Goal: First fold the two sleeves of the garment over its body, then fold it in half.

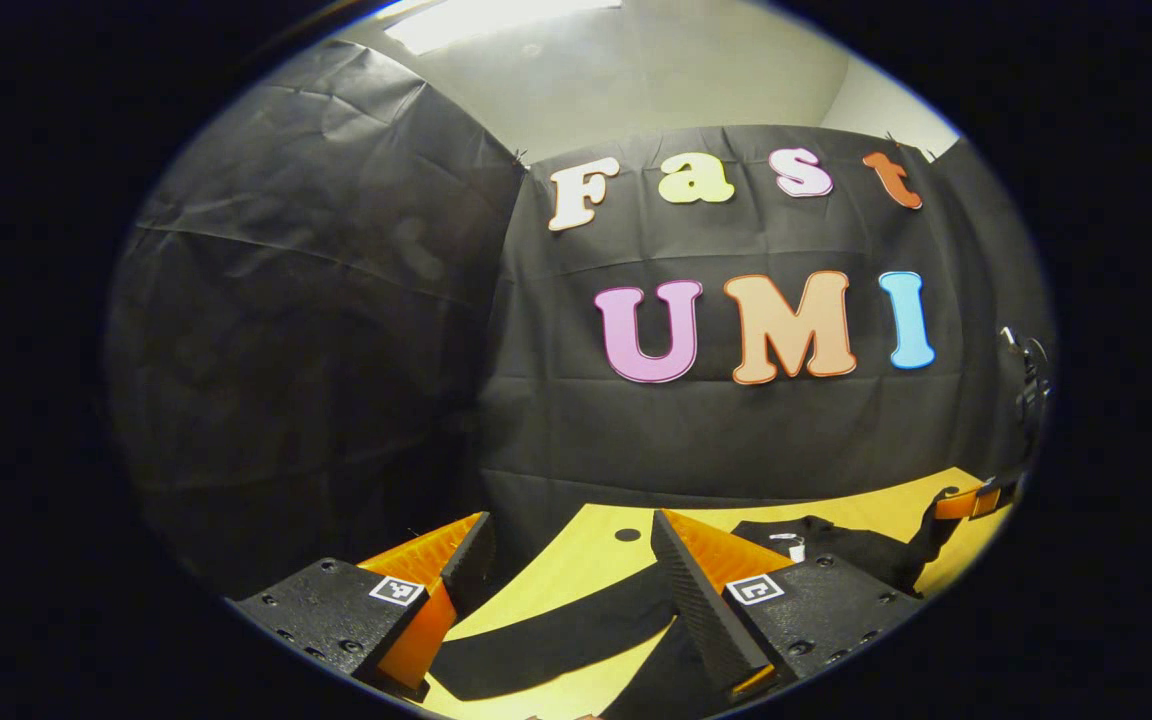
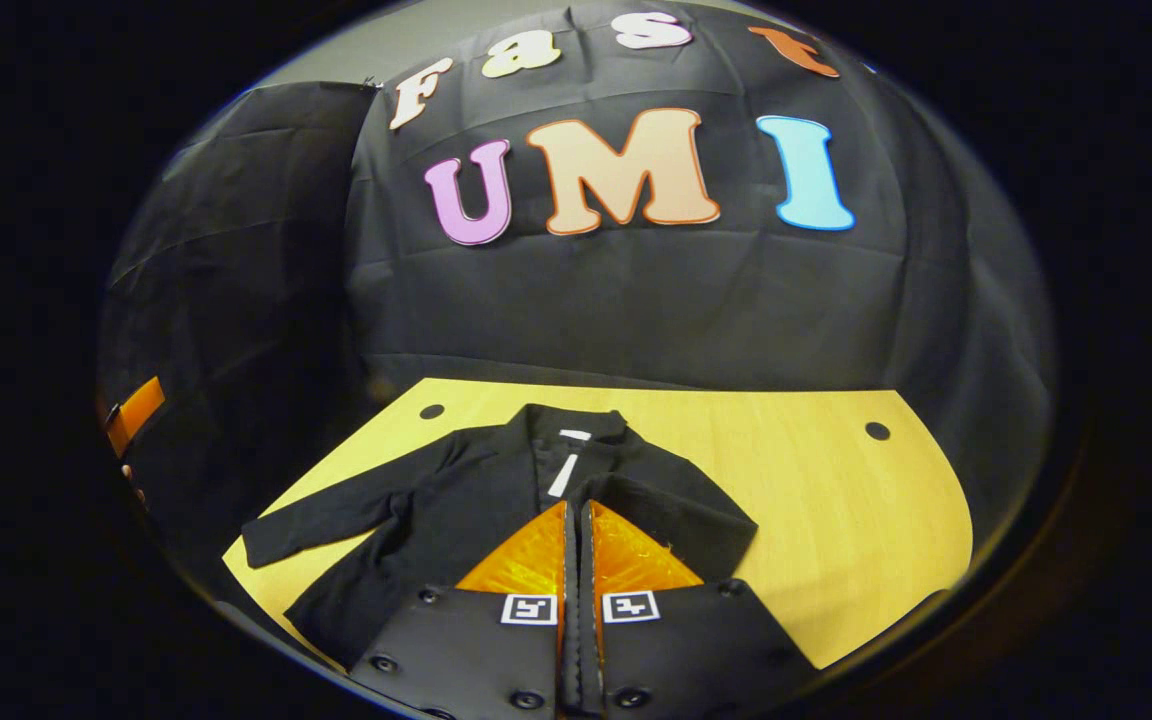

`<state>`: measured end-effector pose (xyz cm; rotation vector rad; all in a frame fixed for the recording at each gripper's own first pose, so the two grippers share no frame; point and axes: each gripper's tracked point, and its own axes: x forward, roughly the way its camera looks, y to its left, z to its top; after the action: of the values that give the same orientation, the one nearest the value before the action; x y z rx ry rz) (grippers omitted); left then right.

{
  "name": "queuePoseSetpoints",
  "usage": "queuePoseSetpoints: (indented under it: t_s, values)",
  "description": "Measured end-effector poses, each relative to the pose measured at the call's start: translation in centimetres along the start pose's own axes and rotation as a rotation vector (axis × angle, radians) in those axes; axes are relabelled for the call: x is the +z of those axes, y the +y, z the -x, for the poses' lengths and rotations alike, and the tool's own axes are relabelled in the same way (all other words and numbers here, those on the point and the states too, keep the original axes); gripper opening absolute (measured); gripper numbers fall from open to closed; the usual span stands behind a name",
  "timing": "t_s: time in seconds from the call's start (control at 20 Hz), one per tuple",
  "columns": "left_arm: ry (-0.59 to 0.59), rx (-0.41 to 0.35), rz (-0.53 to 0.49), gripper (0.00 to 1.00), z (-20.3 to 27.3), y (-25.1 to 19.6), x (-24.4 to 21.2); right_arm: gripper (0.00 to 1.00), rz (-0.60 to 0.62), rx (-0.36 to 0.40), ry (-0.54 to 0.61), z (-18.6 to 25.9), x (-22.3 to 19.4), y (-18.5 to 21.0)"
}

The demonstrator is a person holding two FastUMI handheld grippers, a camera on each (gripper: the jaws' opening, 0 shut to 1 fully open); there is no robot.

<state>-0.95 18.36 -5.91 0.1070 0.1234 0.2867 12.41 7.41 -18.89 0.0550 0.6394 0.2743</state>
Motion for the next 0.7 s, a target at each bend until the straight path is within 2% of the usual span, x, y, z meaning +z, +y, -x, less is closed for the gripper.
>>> queuePoseSetpoints:
  t_s: [0.35, 0.55, 0.7]
  values:
    - [0.019, 0.017, -0.004, 0.93, -2.0, 5.0, -2.0, 0.02, 0.035, 0.048, 0.013, -4.7, 1.4, 6.8]
    - [0.052, 0.04, -0.007, 0.94, -2.7, 7.8, -3.8, 0.0, 0.047, 0.086, 0.058, -7.8, 0.8, 10.5]
    - [0.069, 0.055, -0.006, 0.93, -3.2, 9.4, -4.8, 0.02, 0.067, 0.111, 0.088, -10.0, 0.4, 13.1]
